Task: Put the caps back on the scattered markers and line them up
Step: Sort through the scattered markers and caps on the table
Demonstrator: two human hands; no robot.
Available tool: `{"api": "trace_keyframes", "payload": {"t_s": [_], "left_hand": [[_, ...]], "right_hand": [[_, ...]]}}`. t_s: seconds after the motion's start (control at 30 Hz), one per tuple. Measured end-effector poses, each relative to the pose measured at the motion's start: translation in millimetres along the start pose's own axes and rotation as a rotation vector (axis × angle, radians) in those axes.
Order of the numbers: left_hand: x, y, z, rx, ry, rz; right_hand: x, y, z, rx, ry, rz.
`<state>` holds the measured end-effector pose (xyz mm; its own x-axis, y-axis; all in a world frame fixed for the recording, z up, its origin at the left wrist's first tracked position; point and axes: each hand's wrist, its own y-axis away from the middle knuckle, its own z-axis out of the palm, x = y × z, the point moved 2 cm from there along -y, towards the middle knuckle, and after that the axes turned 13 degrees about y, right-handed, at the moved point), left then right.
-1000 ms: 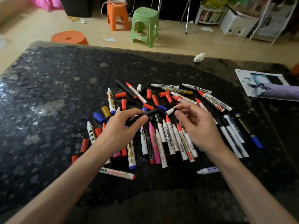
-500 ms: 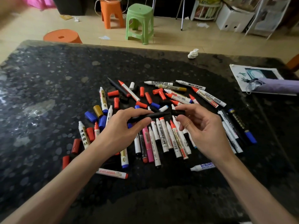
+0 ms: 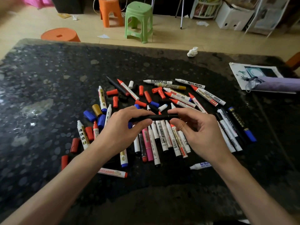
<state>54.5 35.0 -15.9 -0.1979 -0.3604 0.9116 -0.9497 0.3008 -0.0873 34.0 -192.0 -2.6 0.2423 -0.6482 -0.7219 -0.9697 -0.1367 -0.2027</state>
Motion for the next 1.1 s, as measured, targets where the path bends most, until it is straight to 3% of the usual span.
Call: {"api": "trace_keyframes", "payload": {"t_s": [0.43, 0.63, 1.0, 1.1], "left_hand": [[5, 1, 3, 0.040, -0.120, 0.088], [12, 1, 9, -0.059, -0.136, 0.091], [-1, 6, -3, -0.083, -0.204, 0.009], [-4, 6, -10, -0.048, -0.227, -0.034]], "right_hand": [[-2, 5, 9, -0.015, -0.053, 0.049], [-2, 2, 3, -0.062, -0.050, 0.046], [-1, -7, 14, -0.188, -0.079, 0.086], [0, -17, 12, -0.098, -0.179, 0.145]]}}
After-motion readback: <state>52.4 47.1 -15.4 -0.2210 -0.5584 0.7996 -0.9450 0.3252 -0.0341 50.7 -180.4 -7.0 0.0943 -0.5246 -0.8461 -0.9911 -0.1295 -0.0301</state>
